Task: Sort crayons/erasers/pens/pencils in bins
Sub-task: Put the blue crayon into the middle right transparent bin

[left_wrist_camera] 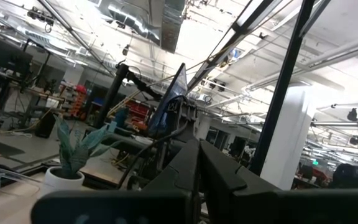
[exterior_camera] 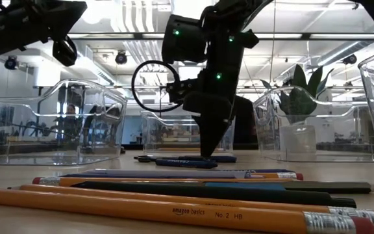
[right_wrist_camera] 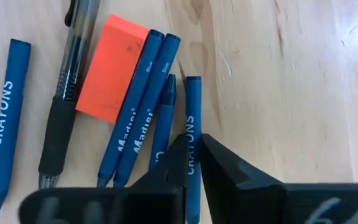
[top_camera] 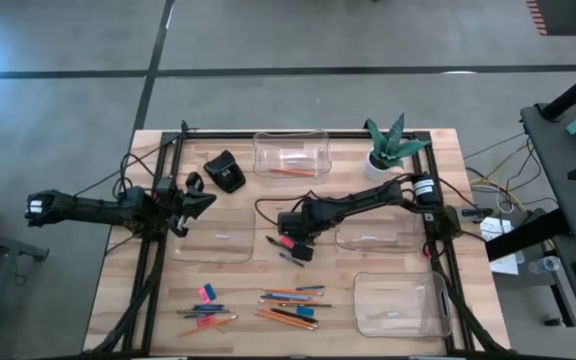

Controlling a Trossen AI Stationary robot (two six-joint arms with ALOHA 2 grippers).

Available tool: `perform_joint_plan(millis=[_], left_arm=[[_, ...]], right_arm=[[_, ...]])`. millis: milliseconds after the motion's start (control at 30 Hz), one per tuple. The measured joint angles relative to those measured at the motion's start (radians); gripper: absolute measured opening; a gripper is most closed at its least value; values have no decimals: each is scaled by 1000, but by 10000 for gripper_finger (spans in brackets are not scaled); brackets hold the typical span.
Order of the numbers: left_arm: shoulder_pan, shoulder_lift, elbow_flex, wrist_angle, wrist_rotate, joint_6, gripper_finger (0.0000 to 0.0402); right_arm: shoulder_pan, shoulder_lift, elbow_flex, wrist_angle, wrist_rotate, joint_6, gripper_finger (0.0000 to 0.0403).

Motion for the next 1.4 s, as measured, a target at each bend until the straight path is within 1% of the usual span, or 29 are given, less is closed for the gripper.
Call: perform_joint_plan(millis=[167, 267, 400, 533, 600, 767, 900, 1000, 1133, 1200, 1300, 1400], left_arm=[[0, 0, 0, 0, 0, 0, 0], [0, 0, 0, 0, 0, 0, 0], [0, 0, 0, 0, 0, 0, 0], [0, -1, 0, 0, 0, 0, 0], [0, 1, 0, 0, 0, 0, 0], [0, 0, 0, 0, 0, 0, 0], [0, 1, 0, 0, 0, 0, 0], [0, 1, 0, 1, 0, 0, 0], [0, 0, 0, 0, 0, 0, 0], [0, 0, 0, 0, 0, 0, 0], [0, 0, 0, 0, 0, 0, 0], [0, 0, 0, 0, 0, 0, 0]], right_arm=[[-4, -41, 13, -52, 10, -1, 16], [-8, -109, 18, -47, 18, 0, 15], [-9, -183, 18, -86, 24, 13, 14], [-8, -259, 16, -180, 38, 42, 14], [-8, -300, 17, -260, 52, 74, 14], [1, -396, 12, -404, 129, 172, 13], [17, -482, 2, -509, 156, 271, 13], [38, -517, -43, -604, 214, 364, 13], [61, -574, -153, -655, 216, 479, 13], [73, -597, -221, -651, 197, 524, 13], [95, -626, -312, -647, 140, 586, 13], [122, -660, -394, -634, 103, 619, 13]])
